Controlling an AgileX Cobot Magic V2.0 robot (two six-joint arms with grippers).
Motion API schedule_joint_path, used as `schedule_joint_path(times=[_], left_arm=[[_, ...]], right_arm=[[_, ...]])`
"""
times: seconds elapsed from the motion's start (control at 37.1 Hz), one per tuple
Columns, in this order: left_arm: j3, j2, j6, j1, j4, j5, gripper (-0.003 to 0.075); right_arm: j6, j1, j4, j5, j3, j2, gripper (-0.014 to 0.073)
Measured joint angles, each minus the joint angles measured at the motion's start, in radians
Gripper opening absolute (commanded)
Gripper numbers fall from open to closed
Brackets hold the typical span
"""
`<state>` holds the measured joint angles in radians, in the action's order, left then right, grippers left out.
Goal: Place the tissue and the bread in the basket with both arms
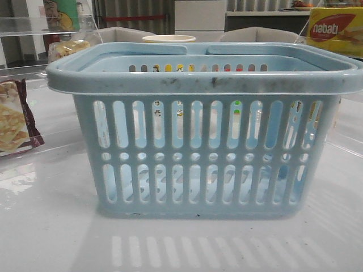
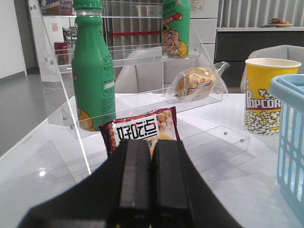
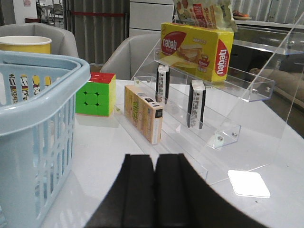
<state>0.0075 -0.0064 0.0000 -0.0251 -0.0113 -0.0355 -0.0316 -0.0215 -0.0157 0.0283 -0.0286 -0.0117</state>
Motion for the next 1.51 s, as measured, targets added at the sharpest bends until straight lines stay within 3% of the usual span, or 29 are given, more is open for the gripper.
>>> schedule_joint_path(times=[0.92,1.13,1.51], left_arm=[[0.000,0.000,0.000,0.000,0.000,0.002,0.0091],[-0.011,0.000,0.000,0.000,0.000,0.081,0.0091],[-0.380,0.077,0.000,0.000,0.002,-0.068,0.0091]], right_arm=[[0.000,0.000,0.000,-0.028,0.000,0.000,0.0029],[0.012,0.000,-0.004,-0.052,0.008,0.000,0.0029],[0.016,0.000,-0.004,0.193,0.371,0.072,0.0029]])
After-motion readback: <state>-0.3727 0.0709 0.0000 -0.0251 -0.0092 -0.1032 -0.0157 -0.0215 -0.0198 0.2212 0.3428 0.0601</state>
